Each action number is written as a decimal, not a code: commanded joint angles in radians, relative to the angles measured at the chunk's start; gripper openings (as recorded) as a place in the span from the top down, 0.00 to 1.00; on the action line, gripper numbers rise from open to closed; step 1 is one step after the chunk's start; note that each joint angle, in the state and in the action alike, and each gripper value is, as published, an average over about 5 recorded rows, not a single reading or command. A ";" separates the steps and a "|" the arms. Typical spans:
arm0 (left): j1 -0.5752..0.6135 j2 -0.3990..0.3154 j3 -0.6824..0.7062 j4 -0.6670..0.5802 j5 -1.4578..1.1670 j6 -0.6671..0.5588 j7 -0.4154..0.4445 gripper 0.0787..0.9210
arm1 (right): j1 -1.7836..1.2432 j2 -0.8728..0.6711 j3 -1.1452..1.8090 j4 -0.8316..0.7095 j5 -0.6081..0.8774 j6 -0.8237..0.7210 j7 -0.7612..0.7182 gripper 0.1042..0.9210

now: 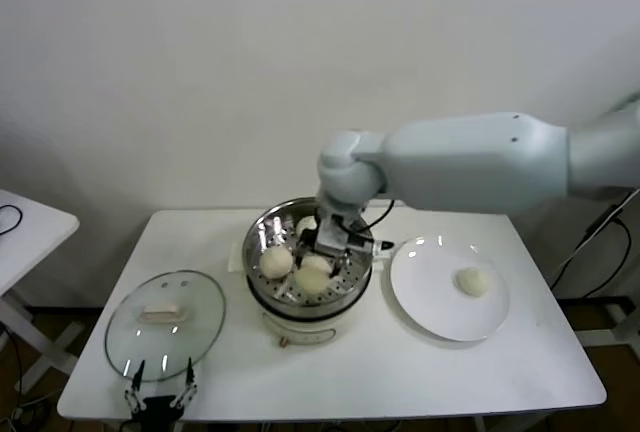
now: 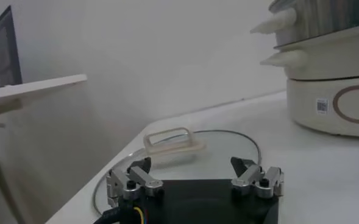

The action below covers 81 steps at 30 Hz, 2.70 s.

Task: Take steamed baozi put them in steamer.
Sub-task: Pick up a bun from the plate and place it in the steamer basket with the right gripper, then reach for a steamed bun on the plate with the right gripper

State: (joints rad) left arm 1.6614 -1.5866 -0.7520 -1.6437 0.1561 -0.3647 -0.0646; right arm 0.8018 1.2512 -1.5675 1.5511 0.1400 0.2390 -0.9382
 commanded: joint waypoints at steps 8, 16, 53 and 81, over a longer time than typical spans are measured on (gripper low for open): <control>-0.006 0.000 -0.002 0.012 0.003 -0.006 0.000 0.12 | -0.161 0.086 0.015 -0.136 -0.148 0.032 0.014 0.34; -0.007 -0.001 -0.003 0.013 0.004 -0.008 0.000 0.12 | -0.149 0.087 0.021 -0.159 -0.137 0.062 0.016 0.32; -0.009 0.002 0.007 -0.001 0.006 -0.015 0.001 0.12 | -0.109 -0.597 -0.227 -0.274 0.165 -0.367 0.007 0.12; 0.022 -0.013 -0.014 0.008 0.026 -0.015 -0.002 0.12 | -0.536 -0.456 0.163 -0.570 -0.028 -0.326 0.062 0.12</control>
State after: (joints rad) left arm 1.6820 -1.6005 -0.7640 -1.6370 0.1817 -0.3798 -0.0673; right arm 0.3796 0.7719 -1.4985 1.0518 0.1550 -0.0785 -0.8854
